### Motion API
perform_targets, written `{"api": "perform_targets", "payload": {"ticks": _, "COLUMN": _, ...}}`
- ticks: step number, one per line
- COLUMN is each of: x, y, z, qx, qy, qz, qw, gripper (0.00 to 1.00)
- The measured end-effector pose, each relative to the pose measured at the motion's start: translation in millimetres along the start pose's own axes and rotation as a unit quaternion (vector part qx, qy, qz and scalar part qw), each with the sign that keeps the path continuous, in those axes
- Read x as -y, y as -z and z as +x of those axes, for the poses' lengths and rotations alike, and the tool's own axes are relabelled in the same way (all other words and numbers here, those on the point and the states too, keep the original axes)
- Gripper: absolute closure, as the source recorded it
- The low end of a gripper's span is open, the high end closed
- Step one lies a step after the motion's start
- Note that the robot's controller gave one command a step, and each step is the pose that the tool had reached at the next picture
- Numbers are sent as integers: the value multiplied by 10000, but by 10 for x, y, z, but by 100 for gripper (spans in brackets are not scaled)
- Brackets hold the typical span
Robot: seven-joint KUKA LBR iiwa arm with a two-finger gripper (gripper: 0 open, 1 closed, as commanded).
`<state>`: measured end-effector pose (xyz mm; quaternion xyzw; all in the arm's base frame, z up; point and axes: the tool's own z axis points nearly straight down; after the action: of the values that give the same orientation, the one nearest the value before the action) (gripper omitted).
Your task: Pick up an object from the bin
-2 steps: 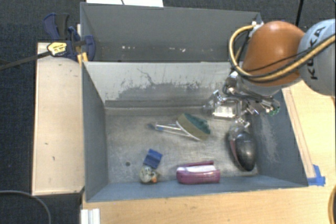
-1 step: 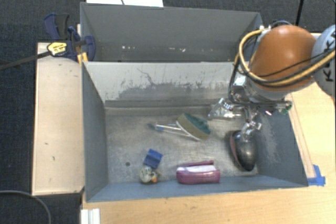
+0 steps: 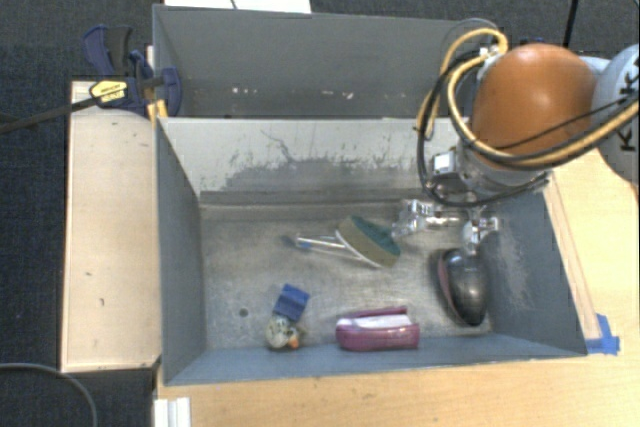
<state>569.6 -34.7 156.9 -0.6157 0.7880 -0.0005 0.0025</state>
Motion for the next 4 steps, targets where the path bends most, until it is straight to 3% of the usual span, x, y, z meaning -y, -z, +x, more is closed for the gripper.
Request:
{"api": "perform_targets", "payload": {"ticks": 2, "x": -10, "y": -219, "z": -20, "qx": -15, "qy": 628, "qz": -37, "qw": 9980, "gripper": 100}}
{"api": "perform_targets", "payload": {"ticks": 3, "x": -23, "y": -68, "z": 4, "qx": -4, "qy": 696, "qz": -4, "qw": 9976, "gripper": 100}}
{"api": "perform_targets", "payload": {"ticks": 4, "x": 29, "y": -22, "z": -16, "qx": 5, "qy": 1149, "qz": 10, "qw": 9934, "gripper": 100}}
